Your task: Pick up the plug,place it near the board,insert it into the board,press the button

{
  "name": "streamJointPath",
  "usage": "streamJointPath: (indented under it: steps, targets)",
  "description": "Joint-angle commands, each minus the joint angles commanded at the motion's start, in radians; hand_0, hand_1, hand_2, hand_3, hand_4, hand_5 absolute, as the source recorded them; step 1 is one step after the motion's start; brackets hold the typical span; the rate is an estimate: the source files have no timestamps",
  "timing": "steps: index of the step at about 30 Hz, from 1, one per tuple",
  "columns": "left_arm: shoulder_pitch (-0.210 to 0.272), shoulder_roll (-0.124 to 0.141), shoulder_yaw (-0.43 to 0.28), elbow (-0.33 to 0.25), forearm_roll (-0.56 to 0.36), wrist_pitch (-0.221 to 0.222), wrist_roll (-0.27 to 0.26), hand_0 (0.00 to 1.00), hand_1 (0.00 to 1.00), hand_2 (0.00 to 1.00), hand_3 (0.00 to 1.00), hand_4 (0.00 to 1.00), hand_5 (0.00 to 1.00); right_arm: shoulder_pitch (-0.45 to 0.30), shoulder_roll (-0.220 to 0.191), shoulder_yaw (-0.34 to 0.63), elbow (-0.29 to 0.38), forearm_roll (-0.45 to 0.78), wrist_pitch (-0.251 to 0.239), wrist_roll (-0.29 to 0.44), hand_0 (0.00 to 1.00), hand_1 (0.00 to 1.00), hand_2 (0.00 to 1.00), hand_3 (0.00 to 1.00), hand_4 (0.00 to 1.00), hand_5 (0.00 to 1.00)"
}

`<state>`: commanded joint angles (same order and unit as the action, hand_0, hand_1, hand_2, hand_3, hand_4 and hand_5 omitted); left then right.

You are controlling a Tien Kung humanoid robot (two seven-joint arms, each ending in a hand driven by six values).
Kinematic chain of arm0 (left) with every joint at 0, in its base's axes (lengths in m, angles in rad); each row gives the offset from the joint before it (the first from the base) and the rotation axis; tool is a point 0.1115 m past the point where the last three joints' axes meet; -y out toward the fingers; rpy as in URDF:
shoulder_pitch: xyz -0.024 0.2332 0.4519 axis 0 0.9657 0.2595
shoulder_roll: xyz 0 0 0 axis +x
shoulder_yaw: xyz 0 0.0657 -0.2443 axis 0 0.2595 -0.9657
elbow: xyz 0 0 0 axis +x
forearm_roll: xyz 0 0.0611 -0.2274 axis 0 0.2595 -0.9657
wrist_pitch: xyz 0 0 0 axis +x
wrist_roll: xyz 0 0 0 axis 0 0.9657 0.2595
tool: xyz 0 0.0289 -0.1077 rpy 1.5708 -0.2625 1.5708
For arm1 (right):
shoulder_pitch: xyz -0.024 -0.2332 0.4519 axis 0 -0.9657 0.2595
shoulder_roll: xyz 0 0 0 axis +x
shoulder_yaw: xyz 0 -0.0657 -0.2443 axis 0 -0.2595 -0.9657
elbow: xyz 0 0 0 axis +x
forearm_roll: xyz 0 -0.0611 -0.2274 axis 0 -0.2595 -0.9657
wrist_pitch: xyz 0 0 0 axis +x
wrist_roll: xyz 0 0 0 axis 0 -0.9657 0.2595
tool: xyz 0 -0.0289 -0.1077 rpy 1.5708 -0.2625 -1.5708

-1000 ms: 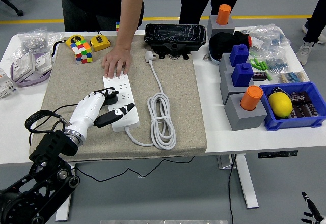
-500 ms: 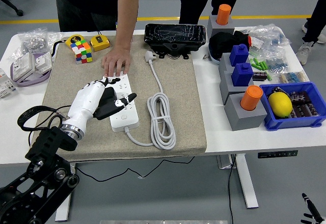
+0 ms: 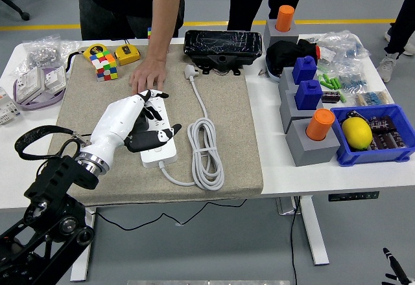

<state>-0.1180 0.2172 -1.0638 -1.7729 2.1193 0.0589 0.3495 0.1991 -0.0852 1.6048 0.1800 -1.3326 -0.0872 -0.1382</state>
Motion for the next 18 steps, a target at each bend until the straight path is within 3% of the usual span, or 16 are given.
streamJointPath:
  steps: [2,3,8,9,12,14,15,18]
  targets:
    - [-0.005,0.003,-0.002,-0.006,0.001,-0.038,0.014,0.223,0.130,0.205,0.729,0.557,0.032,0.003,0.000,0.001,0.000,-0.001,0.000,0.000,0.998,0.861,0.781,0.833,0.998,0.998]
    - [-0.007,0.005,-0.004,-0.006,0.002,-0.059,0.026,0.182,0.062,0.149,0.707,0.535,0.002,0.003,-0.001,0.002,0.000,-0.002,0.001,0.000,0.998,0.861,0.780,0.832,0.998,0.998]
    - [-0.023,0.018,-0.002,-0.006,0.006,-0.235,0.103,0.182,0.062,0.149,0.707,0.535,0.002,0.004,-0.002,0.008,0.000,-0.007,0.000,-0.002,0.998,0.861,0.780,0.832,0.998,0.998]
    - [-0.025,0.019,-0.001,-0.006,0.009,-0.255,0.110,0.169,0.045,0.142,0.728,0.586,0.002,0.004,-0.003,0.008,0.000,-0.008,0.000,-0.002,0.998,0.862,0.781,0.832,0.998,0.998]
    - [-0.039,0.024,0.017,-0.006,0.011,-0.321,0.146,0.169,0.045,0.142,0.728,0.586,0.002,0.006,-0.003,0.007,0.000,-0.007,0.000,-0.002,0.998,0.862,0.781,0.832,0.998,0.998]
    - [-0.045,0.026,0.031,-0.006,0.019,-0.345,0.163,0.169,0.045,0.142,0.728,0.586,0.002,0.007,-0.002,0.007,0.000,-0.007,0.000,-0.002,0.998,0.862,0.781,0.832,0.998,0.998]
    - [-0.047,0.026,0.038,-0.006,0.021,-0.349,0.166,0.168,0.045,0.141,0.853,0.638,0.002,0.008,-0.001,0.006,0.000,-0.005,-0.001,-0.001,0.998,0.862,0.781,0.832,0.998,0.998]
    - [-0.049,0.024,0.046,-0.006,0.022,-0.349,0.166,0.168,0.045,0.141,0.853,0.638,0.002,0.008,-0.001,0.003,0.000,-0.002,-0.001,0.000,0.998,0.862,0.781,0.832,0.998,0.998]
